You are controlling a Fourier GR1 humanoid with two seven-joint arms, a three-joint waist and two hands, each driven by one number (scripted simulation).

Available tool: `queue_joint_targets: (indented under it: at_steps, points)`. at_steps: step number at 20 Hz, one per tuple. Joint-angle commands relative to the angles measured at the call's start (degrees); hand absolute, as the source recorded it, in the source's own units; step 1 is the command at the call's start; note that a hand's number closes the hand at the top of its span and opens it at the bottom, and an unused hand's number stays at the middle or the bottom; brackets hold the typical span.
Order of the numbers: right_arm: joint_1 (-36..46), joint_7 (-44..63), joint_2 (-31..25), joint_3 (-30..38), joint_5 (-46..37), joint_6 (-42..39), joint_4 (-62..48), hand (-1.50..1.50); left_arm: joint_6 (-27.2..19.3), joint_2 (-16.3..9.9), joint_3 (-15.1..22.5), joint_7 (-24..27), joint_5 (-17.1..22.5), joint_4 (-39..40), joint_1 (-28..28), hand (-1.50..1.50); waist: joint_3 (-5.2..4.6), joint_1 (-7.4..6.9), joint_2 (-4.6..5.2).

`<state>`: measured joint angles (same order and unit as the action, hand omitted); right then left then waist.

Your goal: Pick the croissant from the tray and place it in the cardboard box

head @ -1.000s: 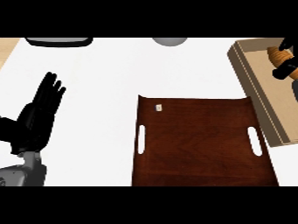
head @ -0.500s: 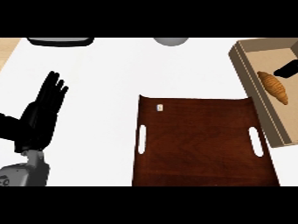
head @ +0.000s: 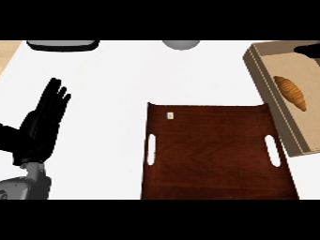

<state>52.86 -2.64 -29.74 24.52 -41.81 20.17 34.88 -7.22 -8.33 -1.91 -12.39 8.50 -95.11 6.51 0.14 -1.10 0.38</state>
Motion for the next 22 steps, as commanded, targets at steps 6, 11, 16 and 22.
queue_joint_targets:
  at_steps: [6,11,16,22]
  points:
    - [-1.12,-7.35,-1.54,15.01,20.39,-7.87,1.87,-1.50,-0.84,-0.35,-1.00,-2.54,0.55,-3.56,-0.89,0.00,-0.04,0.80,-0.41]
    - [-5.78,-12.20,-1.68,17.96,25.89,-7.13,3.08,-1.50,0.43,1.00,-0.54,3.09,-0.73,2.52,-0.68,0.00,-0.12,0.93,-0.20]
    - [-11.63,-16.31,-3.05,18.38,30.11,-8.56,4.34,-1.50,1.64,-0.19,-1.99,1.78,0.25,0.66,-0.47,0.00,-0.12,0.83,-0.28]
    - [-17.40,-17.46,-5.71,18.34,35.03,-12.31,6.29,-1.50,1.15,0.64,-2.20,2.03,-0.60,2.03,-0.07,0.00,-0.14,1.05,-0.37]
